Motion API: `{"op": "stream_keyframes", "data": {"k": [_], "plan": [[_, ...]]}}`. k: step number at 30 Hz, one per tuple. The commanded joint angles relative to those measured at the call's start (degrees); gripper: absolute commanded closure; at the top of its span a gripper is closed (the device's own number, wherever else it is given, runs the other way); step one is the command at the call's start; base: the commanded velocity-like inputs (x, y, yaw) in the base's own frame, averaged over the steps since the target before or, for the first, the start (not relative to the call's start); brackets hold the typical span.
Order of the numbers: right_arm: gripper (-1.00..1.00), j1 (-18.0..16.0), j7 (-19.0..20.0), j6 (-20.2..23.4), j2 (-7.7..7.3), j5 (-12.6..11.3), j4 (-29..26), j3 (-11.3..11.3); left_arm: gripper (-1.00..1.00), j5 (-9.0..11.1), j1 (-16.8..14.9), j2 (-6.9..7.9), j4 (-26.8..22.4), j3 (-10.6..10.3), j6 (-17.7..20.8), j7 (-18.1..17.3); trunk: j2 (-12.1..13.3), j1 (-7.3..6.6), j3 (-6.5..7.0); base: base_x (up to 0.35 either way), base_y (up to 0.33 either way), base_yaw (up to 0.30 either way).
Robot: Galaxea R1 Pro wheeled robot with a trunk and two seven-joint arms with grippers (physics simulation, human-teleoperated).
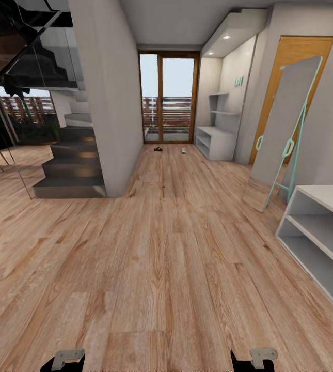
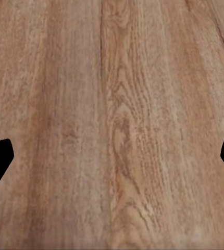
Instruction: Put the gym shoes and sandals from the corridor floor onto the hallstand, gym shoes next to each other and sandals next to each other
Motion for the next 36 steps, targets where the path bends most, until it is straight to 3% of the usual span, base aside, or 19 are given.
{"op": "stream_keyframes", "data": {"k": [1,18,36], "plan": [[-1.0,-0.03,-0.01,-0.17,-0.01,0.01,0.04,0.01,-1.0,0.17,-0.03,-0.01,0.05,0.16,-0.17,-0.08,-0.44,0.21,-0.27,0.0,0.0,0.0],[-1.0,-0.05,-0.01,-0.2,-0.01,0.07,0.04,0.1,-1.0,0.17,-0.03,0.05,0.05,0.16,-0.19,0.0,-0.44,0.21,-1.43,0.01,0.0,0.0],[-1.0,-0.03,0.19,-0.21,-0.01,0.11,0.04,0.08,-1.0,0.17,-0.03,0.08,0.05,0.16,-0.2,0.01,-0.44,0.21,-1.71,0.298,0.0,0.0]]}}
